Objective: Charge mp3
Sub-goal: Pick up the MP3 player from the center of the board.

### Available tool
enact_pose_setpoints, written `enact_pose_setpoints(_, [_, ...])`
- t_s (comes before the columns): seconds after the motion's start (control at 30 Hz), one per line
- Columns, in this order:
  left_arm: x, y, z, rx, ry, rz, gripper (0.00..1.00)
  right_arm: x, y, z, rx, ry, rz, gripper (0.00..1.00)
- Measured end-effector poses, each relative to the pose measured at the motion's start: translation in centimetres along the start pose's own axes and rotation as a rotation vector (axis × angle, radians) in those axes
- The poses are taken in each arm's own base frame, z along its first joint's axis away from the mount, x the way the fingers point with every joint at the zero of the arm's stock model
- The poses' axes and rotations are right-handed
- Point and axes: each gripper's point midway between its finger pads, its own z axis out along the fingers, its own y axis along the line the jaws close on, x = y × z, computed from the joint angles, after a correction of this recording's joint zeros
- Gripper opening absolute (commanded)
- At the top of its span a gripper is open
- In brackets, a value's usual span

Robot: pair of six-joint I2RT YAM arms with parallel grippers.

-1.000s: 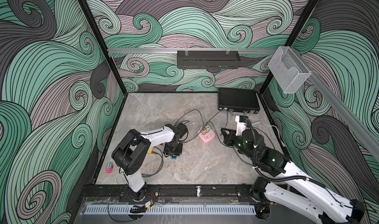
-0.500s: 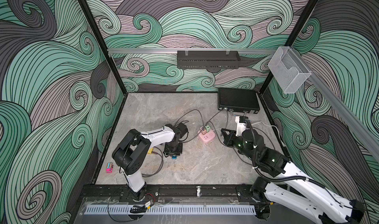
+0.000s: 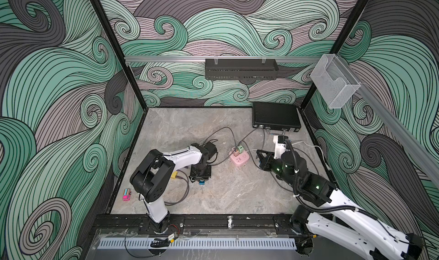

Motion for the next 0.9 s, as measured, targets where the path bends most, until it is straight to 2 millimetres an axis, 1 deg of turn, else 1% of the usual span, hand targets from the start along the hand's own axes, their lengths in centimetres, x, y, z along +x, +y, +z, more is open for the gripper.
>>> enact_pose_setpoints(0.07, [0.0, 0.0, 0.0, 0.0, 0.0, -0.001, 0.33, 0.0, 0.0, 0.0, 0.0, 0.0, 0.0, 0.0])
enact_pose_setpoints(0.2, [-0.1, 0.1, 0.0, 0.0, 0.001, -0.015, 0.23, 0.0, 0.0, 0.0, -0.001, 0.0, -0.003, 0.0])
enact_pose_setpoints(0.27, [-0.1, 0.1, 0.0, 0.002, 0.002, -0.023, 0.2, 0.0, 0.0, 0.0, -0.003, 0.0, -0.011, 0.0])
enact_pose_setpoints(0.37, [-0.1, 0.2, -0.1, 0.002, 0.001, -0.026, 0.18, 0.3, 0.0, 0.3, 0.0, 0.01, -0.025, 0.0])
enact_pose_setpoints(0.5, [0.2, 0.0, -0.4, 0.027, -0.005, -0.027, 0.19, 1.3, 0.1, 1.5, 0.004, 0.041, -0.056, 0.0])
enact_pose_setpoints(0.57, [0.7, -0.3, -1.2, 0.07, -0.01, -0.031, 0.2, 1.9, 0.3, 2.2, -0.003, 0.056, -0.071, 0.0])
enact_pose_setpoints(0.63, [0.7, -1.1, -3.5, 0.152, -0.058, -0.045, 0.2, 2.3, 1.0, 2.9, -0.02, 0.065, -0.092, 0.0])
enact_pose_setpoints(0.67, [0.4, -1.6, -5.2, 0.209, -0.105, -0.049, 0.2, 2.4, 1.5, 3.2, -0.034, 0.064, -0.102, 0.0])
enact_pose_setpoints(0.73, [-0.2, -2.6, -9.7, 0.337, -0.221, -0.055, 0.2, 2.4, 2.7, 3.7, -0.074, 0.05, -0.12, 0.0])
enact_pose_setpoints(0.83, [-0.8, -3.8, -15.7, 0.498, -0.372, -0.054, 0.2, 1.8, 5.1, 4.1, -0.157, 0.005, -0.136, 0.0])
enact_pose_setpoints(0.9, [-0.9, -4.3, -18.2, 0.571, -0.43, -0.054, 0.2, 1.2, 6.8, 4.2, -0.216, -0.035, -0.146, 0.0])
